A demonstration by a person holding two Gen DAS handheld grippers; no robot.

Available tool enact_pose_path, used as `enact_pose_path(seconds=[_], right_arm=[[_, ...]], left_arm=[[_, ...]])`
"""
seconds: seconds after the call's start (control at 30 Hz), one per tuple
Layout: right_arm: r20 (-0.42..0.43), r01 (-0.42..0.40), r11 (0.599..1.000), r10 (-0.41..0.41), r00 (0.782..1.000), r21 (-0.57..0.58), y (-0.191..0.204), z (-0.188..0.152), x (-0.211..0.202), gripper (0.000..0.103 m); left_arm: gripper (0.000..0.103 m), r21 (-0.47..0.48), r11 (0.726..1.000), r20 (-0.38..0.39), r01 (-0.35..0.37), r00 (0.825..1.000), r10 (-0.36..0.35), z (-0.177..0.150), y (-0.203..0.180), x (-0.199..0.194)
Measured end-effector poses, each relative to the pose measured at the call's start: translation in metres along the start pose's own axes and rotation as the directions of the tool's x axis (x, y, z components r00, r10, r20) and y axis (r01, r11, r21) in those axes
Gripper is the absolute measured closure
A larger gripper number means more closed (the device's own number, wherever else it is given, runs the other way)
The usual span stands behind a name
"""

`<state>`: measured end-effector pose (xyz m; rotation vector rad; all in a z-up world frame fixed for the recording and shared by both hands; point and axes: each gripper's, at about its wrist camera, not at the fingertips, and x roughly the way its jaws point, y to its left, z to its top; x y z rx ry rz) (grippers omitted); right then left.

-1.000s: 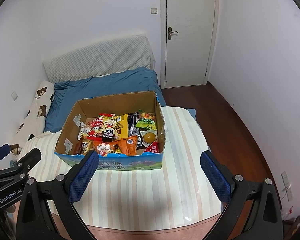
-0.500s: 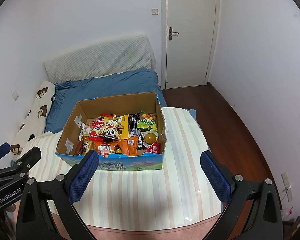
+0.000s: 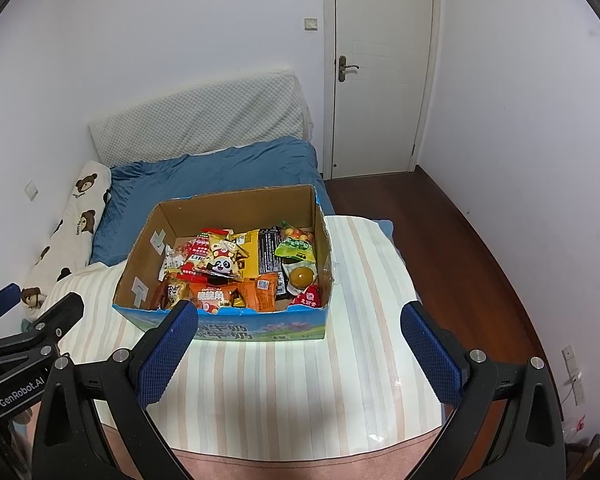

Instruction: Organize snacks

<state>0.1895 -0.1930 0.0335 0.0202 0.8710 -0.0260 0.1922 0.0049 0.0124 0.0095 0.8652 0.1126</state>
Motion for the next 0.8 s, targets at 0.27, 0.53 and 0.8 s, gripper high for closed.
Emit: enact_pose_path(seconds=[0.27,0.53,0.8], right_arm=[[0.001,-0.006,1.0,0.006,1.0,0.002,0.0004,0.0015,0.0004,0.0],[0.004,-0.012,1.0,0.012,1.0,0.001,-0.0007,0.0023,-0.0005,0.0],[0.004,-0.012,1.0,0.012,1.0,-0.002,-0.0006,0.0014,-0.0007,0.0]], left_arm=[[0.0,0.002,1.0,0.004,0.0,1.0,0.0,0.001,-0.0002,-0.0012],[0.0,0.004,1.0,-0.001,0.005,1.0,-0.005,0.0007,0.001,-0.0011],[0.0,0.007,1.0,0.004,0.008,1.0,-0.008,0.002,-0.0001,-0.0003]])
